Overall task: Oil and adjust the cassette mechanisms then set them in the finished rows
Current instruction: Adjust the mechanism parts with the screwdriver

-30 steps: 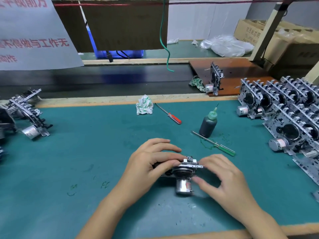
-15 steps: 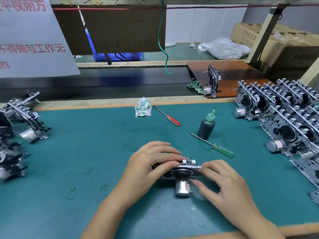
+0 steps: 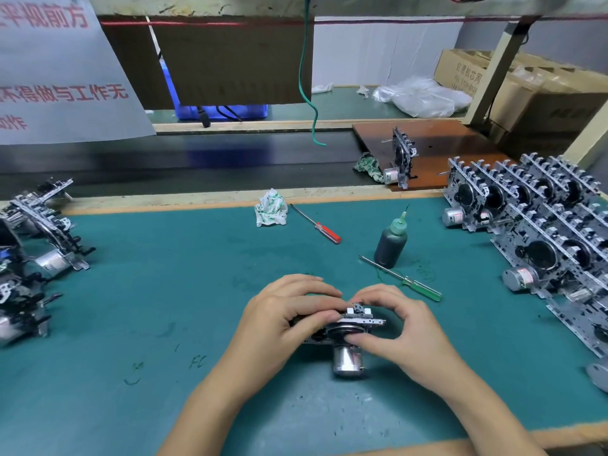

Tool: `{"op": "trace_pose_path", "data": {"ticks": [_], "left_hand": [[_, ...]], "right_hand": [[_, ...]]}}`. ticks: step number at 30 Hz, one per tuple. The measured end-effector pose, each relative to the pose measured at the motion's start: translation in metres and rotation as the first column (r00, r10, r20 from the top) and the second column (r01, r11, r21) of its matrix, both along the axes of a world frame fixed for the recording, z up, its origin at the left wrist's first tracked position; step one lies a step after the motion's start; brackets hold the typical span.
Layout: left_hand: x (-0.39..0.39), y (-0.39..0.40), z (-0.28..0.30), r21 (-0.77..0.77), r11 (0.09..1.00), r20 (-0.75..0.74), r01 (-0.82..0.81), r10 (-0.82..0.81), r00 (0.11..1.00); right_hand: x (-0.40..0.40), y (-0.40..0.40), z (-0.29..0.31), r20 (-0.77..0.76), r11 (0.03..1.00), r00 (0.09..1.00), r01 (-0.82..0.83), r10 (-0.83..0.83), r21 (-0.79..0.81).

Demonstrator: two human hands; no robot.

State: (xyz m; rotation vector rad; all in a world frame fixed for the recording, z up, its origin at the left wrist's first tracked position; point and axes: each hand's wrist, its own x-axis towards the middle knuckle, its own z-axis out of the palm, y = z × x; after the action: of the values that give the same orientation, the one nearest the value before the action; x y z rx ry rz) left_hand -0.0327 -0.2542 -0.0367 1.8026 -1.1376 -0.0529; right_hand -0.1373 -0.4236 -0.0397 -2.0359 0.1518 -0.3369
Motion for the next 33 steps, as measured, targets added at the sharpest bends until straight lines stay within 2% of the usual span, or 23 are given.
{"op": "trace_pose_path", "data": {"ticks": [6, 13, 15, 17, 19, 21, 28, 33], "left_hand": [[0.0, -0.001, 0.0, -0.003, 1.0, 0.021, 0.003, -0.003, 1.0], [-0.001, 0.0, 0.001, 0.011, 1.0, 0.016, 0.006, -0.006, 1.0], [-0.002, 0.0, 0.001, 0.015, 1.0, 0.018, 0.001, -0.001, 1.0], [-0.001, 0.0, 0.003, 0.026, 1.0, 0.025, 0.0, 0.0, 1.0], [-0.001, -0.001, 0.005, 0.03, 1.0, 0.019, -0.002, 0.001, 1.0], [-0.001, -0.001, 0.006, 0.024, 1.0, 0.017, -0.001, 0.001, 1.0], [-0.001, -0.001, 0.008, 0.04, 0.999, 0.018, 0.013, -0.014, 1.0], [-0.001, 0.006, 0.015, 0.062, 0.998, -0.076, 0.022, -0.017, 0.997]], "right_hand": [[0.005, -0.008, 0.0, -0.002, 0.998, 0.999, -0.053, 0.053, -0.018], [0.002, -0.006, -0.001, -0.007, 0.996, 0.997, -0.08, 0.08, 0.034], [-0.002, -0.007, 0.001, -0.024, 0.997, 0.997, -0.076, 0.075, -0.022], [-0.006, -0.009, 0.002, -0.007, 0.984, 1.0, -0.011, 0.01, -0.18], [-0.013, -0.009, -0.002, 0.059, 0.897, 0.996, 0.087, -0.068, -0.434], [-0.019, -0.006, -0.01, 0.088, 0.787, 0.993, 0.111, -0.072, -0.607], [-0.028, -0.006, -0.014, 0.036, 0.728, 0.998, 0.055, -0.042, -0.683], [-0.018, -0.009, 0.012, 0.207, 0.778, 0.976, 0.179, -0.065, -0.603]]}}
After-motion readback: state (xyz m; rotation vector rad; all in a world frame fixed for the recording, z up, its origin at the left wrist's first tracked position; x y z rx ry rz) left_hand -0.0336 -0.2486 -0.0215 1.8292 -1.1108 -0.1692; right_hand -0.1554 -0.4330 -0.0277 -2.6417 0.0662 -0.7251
